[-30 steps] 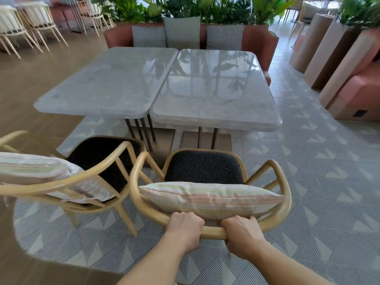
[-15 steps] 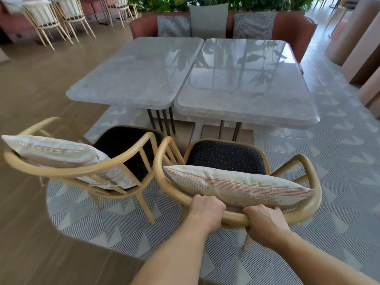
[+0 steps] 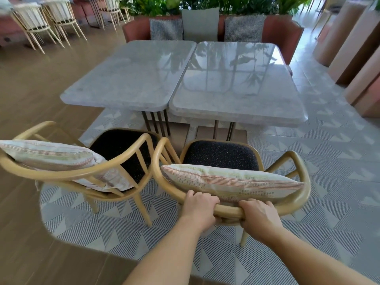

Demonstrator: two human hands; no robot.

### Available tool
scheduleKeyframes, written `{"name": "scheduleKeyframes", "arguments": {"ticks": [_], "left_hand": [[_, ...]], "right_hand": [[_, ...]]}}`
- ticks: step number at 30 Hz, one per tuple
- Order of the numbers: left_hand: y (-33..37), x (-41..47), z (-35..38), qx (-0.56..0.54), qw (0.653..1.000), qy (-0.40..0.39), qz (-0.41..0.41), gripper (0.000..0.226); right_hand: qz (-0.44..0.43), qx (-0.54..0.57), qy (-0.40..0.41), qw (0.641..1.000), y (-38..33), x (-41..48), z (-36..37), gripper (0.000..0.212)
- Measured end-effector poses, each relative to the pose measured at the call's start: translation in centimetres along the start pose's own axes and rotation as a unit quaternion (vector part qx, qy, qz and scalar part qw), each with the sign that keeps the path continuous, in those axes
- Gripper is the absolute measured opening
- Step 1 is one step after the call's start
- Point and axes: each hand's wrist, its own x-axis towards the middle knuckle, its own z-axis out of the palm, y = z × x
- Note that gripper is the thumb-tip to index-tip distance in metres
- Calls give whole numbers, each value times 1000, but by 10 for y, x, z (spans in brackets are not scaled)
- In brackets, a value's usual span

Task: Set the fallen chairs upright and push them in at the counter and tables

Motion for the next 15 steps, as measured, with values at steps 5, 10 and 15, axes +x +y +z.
{"name": "scheduleKeyframes", "arguments": {"ticks": [5, 10, 15], "left_hand": [[-5, -15, -13, -223, 973, 4, -57, 34], [1, -32, -31, -394, 912, 32, -110, 36], [-15, -63, -57, -536, 829, 58, -147, 51]], "right_hand": [[35, 99, 0, 994, -17, -16, -16, 6], [153, 300, 55, 940, -49, -34, -37, 28], [239, 438, 102, 860, -97, -58, -65, 59]]}}
